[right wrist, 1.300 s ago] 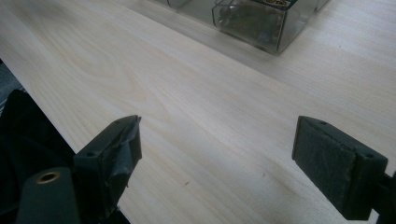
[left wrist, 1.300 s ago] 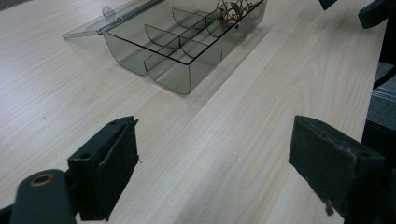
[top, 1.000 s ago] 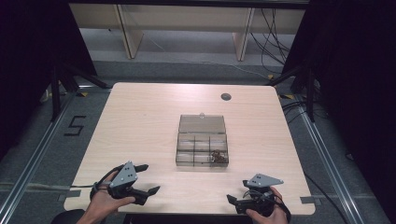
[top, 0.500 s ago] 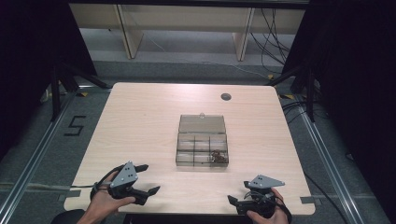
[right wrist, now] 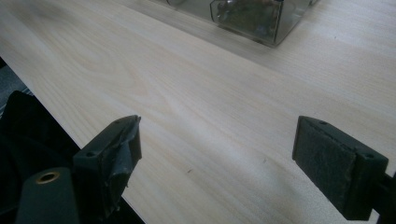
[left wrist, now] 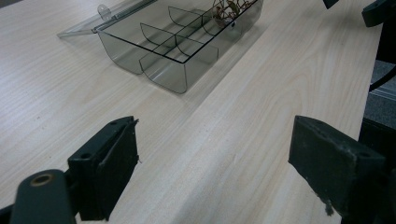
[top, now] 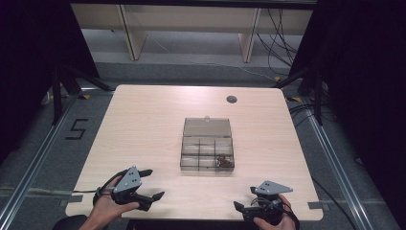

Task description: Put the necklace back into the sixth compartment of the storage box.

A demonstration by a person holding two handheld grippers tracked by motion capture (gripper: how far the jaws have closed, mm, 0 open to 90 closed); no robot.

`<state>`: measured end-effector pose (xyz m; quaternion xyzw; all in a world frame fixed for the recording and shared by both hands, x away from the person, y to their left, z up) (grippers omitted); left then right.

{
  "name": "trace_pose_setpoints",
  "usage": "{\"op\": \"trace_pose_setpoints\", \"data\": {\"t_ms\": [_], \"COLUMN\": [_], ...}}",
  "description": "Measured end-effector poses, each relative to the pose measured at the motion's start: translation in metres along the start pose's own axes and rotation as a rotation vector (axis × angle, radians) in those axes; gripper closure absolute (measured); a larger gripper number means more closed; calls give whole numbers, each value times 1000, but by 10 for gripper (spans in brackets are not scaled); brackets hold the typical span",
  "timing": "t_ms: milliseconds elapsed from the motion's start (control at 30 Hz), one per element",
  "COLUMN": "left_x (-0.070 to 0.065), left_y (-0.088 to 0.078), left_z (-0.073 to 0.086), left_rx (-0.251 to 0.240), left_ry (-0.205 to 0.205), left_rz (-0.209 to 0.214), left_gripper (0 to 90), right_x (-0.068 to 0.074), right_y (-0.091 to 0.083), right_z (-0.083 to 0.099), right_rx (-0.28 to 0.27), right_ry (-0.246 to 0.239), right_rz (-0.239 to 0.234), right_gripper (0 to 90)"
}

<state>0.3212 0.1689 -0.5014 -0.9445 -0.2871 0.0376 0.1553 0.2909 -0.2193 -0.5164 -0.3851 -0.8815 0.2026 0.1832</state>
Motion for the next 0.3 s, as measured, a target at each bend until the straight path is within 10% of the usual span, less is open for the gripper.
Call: {"op": "trace_pose_setpoints", "data": {"t_ms": [300], "left_x": [1], "left_y": [0], "left_z": [0], "left_rx": [-2], "left_ry": [6], "left_rz": [3], "left_gripper": [151], "right_x": [-2], "right_y": [-1], "right_z": [1], "right_rx": [7], "right_ry": [16], "right_rz": [19], "right_gripper": [162]}}
Point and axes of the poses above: each handheld gripper's, and its own axes: y roughly forward along the jaws, z roughly out of its underside, x roughly to its left, the point moved 3 cm from there along y, roughly forward along the jaws, and after that the axes turned 12 degrees about -x, right-handed, at the moved point
